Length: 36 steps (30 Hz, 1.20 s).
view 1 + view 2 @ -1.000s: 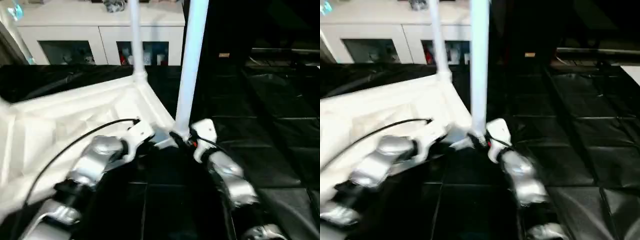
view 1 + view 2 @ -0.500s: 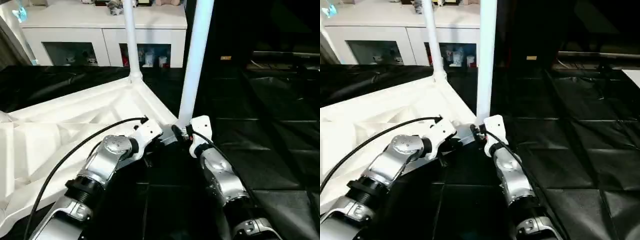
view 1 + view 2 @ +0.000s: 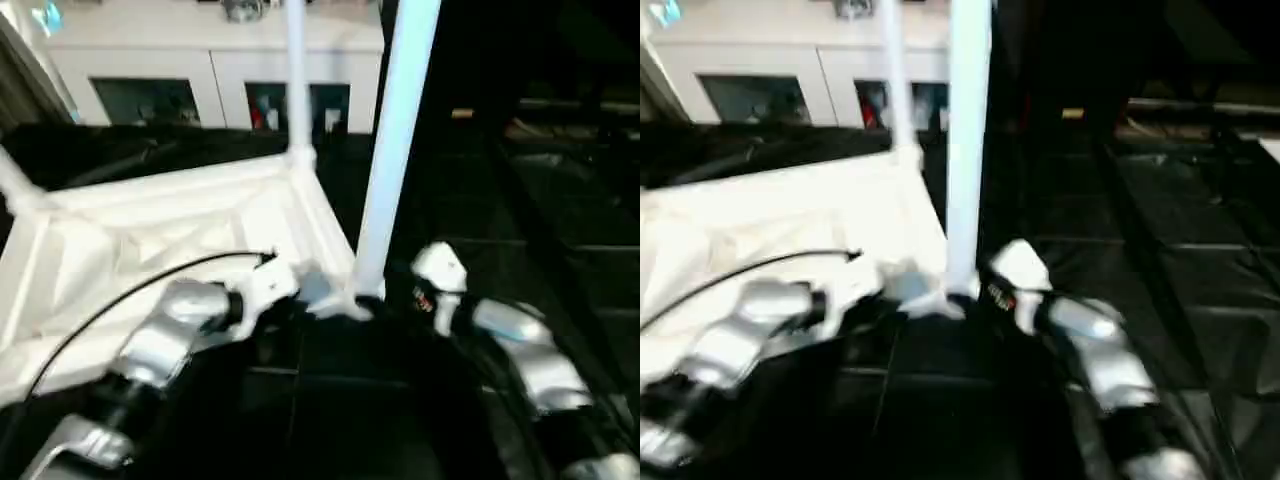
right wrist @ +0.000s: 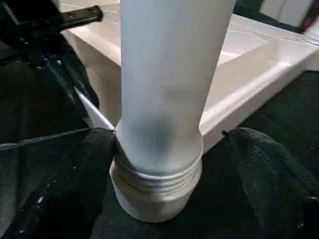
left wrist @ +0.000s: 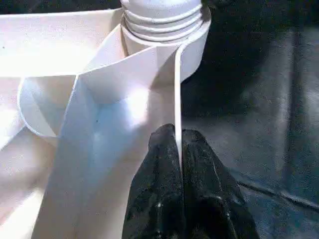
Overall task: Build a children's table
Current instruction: Rotate leg to tighten
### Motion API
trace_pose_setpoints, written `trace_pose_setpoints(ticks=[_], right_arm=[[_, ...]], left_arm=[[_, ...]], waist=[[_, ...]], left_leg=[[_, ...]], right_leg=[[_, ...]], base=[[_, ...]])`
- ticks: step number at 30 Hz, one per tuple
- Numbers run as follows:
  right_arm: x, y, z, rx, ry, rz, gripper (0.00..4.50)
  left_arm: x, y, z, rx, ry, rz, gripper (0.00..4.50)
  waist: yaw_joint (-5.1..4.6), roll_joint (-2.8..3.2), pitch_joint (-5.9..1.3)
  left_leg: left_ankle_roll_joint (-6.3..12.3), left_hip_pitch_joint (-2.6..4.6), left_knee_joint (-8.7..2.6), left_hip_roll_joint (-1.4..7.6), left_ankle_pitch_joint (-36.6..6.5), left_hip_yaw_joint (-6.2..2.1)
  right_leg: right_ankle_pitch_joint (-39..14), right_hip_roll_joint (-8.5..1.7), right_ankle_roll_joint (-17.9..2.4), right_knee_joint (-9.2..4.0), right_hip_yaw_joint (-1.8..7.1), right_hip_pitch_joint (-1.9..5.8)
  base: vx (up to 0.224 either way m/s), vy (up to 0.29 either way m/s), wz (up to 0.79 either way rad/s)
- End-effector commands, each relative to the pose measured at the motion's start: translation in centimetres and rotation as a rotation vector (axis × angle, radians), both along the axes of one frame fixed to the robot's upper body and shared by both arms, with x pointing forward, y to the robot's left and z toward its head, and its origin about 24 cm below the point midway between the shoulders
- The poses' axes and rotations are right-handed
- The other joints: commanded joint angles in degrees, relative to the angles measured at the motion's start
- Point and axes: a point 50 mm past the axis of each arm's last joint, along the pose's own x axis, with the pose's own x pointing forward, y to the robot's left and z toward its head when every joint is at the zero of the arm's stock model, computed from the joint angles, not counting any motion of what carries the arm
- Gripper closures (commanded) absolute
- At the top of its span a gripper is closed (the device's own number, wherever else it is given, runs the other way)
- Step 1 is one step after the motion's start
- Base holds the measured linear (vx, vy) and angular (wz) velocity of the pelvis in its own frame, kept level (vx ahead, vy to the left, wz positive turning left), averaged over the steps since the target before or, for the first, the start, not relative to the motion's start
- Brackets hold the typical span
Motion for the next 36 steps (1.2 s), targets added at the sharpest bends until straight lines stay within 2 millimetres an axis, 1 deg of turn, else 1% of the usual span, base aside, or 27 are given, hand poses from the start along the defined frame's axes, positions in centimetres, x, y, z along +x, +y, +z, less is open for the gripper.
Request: trace_pose_setpoints(ticks=[1,2,3,5,9,12,13,15,16,18,19,22,23,24,25,31,36], right_arm=[[0.0,0.0,0.7,-0.005,-0.018,0.035,0.63],[0.0,0.1,0.5,-0.023,-0.013,0.052,0.63],[0.0,0.2,0.5,-0.029,-0.015,0.056,0.63],[0.0,0.4,0.5,-0.025,-0.009,0.063,0.63],[0.2,1.0,0.2,-0.034,-0.018,0.081,0.63],[0.4,1.3,0.2,-0.022,-0.03,0.081,0.63],[0.5,1.4,0.3,-0.014,-0.035,0.077,0.63],[0.7,1.5,0.2,-0.005,-0.027,0.081,0.88],[0.7,1.5,0.1,-0.014,-0.022,0.083,0.88],[0.7,1.5,0.0,-0.013,-0.016,0.086,1.19],[0.7,1.5,-0.1,-0.013,-0.015,0.086,1.19],[0.7,1.4,-0.2,-0.016,-0.012,0.087,1.5],[0.7,1.4,-0.3,-0.021,-0.012,0.09,1.5],[0.7,1.4,-0.4,-0.028,-0.013,0.093,1.63],[0.7,1.4,-0.4,-0.028,-0.013,0.093,1.72],[0.8,1.6,-0.5,-0.017,-0.012,0.093,1.84],[0.8,1.9,-0.7,-0.004,-0.015,0.073,1.85]], left_arm=[[-0.4,-0.5,-0.1,-0.034,0.014,-0.036,4.5],[-0.3,-0.4,0.0,-0.032,0.009,-0.033,4.5],[-0.2,-0.4,0.0,-0.033,0.009,-0.034,4.5],[-0.2,-0.4,0.0,-0.034,0.01,-0.037,4.5],[-0.3,-0.4,0.0,-0.034,0.012,-0.04,4.5],[-0.3,-0.4,0.0,-0.034,0.013,-0.042,4.5],[-0.3,-0.4,0.0,-0.033,0.013,-0.042,4.5],[-0.3,-0.4,0.0,-0.031,0.013,-0.041,4.5],[-0.3,-0.4,0.0,-0.029,0.013,-0.04,4.5],[-0.3,-0.3,-0.1,-0.026,0.013,-0.038,4.5],[-0.3,-0.3,-0.1,-0.026,0.013,-0.038,4.5],[-0.3,-0.1,-0.1,-0.021,0.015,-0.034,4.5],[-0.3,-0.1,-0.1,-0.019,0.016,-0.033,4.5],[-0.4,0.0,-0.2,-0.017,0.017,-0.033,4.5],[-0.4,0.0,-0.2,-0.017,0.017,-0.033,4.5],[-0.4,0.0,-0.2,-0.016,0.019,-0.03,4.5],[-0.2,0.1,-0.3,-0.01,0.018,-0.016,4.5]], waist=[[0.36,-1.0,-3.17],[0.43,-1.03,-3.18],[0.49,-0.9,-3.19],[0.47,-1.05,-3.28],[0.52,-0.98,-3.41],[0.56,-0.93,-3.45],[0.51,-0.93,-3.43],[0.55,-0.94,-3.48],[0.58,-1.0,-3.43],[0.71,-1.0,-3.54],[0.71,-0.99,-3.51],[0.72,-1.07,-3.49],[0.72,-1.03,-3.45],[0.69,-1.22,-3.43],[0.74,-1.19,-3.46],[0.69,-1.14,-3.43],[0.66,-1.05,-3.46]], left_leg=[[7.09,-0.8,-3.62,2.96,-3.1,-0.72],[6.75,-0.79,-3.64,2.93,-3.1,-0.74],[6.44,-0.78,-3.64,2.93,-3.1,-0.74],[6.31,-0.81,-3.61,2.92,-2.7,-0.77],[6.55,-0.82,-3.48,2.87,-1.6,-0.77],[6.5,-0.73,-3.48,2.93,-1.6,-0.79],[6.51,-0.8,-3.49,2.92,-1.5,-0.8],[6.49,-0.73,-3.44,2.91,-1.5,-0.76],[6.55,-0.78,-3.46,2.93,-1.4,-0.76],[6.82,-0.76,-3.39,2.92,-0.7,-0.77],[6.88,-0.76,-3.39,2.92,-0.6,-0.76],[6.81,-0.78,-3.37,2.86,-1.0,-0.73],[6.77,-0.76,-3.38,2.88,-1.1,-0.74],[6.76,-0.84,-3.37,2.87,-1.2,-0.72],[6.72,-0.75,-3.35,2.85,-1.2,-0.72],[6.75,-0.79,-3.32,2.84,-1.3,-0.74],[6.21,-0.77,-3.33,2.85,-1.7,-0.76]], right_leg=[[-10.5,-4.85,-13.8,-3.49,3.08,3.4],[-11.1,-4.85,-13.5,-3.53,3.08,3.46],[-11.3,-4.88,-13.4,-3.56,3.11,3.46],[-10.6,-4.85,-13.3,-3.43,3.11,3.55],[-8.9,-4.86,-13.8,-3.19,3.07,3.55],[-8.4,-4.84,-14.1,-3.07,3.05,3.55],[-8.2,-4.85,-14.2,-3.05,3.06,3.59],[-7.8,-4.84,-14.4,-3.0,3.06,3.58],[-7.7,-4.87,-14.4,-3.0,3.08,3.62],[-6.6,-4.86,-14.6,-2.8,3.08,3.66],[-6.6,-4.84,-14.7,-2.81,3.06,3.63],[-7.6,-4.88,-14.5,-2.92,3.05,3.69],[-7.8,-4.88,-14.4,-2.93,3.06,3.65],[-8.0,-4.87,-14.2,-2.95,3.06,3.68],[-8.0,-4.87,-14.2,-2.91,3.07,3.65],[-8.8,-4.84,-14.1,-2.96,3.01,3.61],[-9.0,-4.87,-14.0,-2.98,3.04,3.61]], base=[[0.0,0.0,0.0],[0.0,0.0,0.0],[0.0,0.0,0.0],[0.0,0.0,0.0],[0.0,0.0,0.0],[0.0,0.0,0.0],[0.0,0.0,0.0],[0.0,0.0,0.0],[0.0,0.0,0.0],[0.0,0.0,0.0],[0.0,0.0,0.0],[0.0,0.0,0.0],[0.0,0.0,0.0],[0.0,0.0,0.0],[0.0,0.0,0.0],[0.0,0.0,0.0],[0.0,0.0,0.0]])
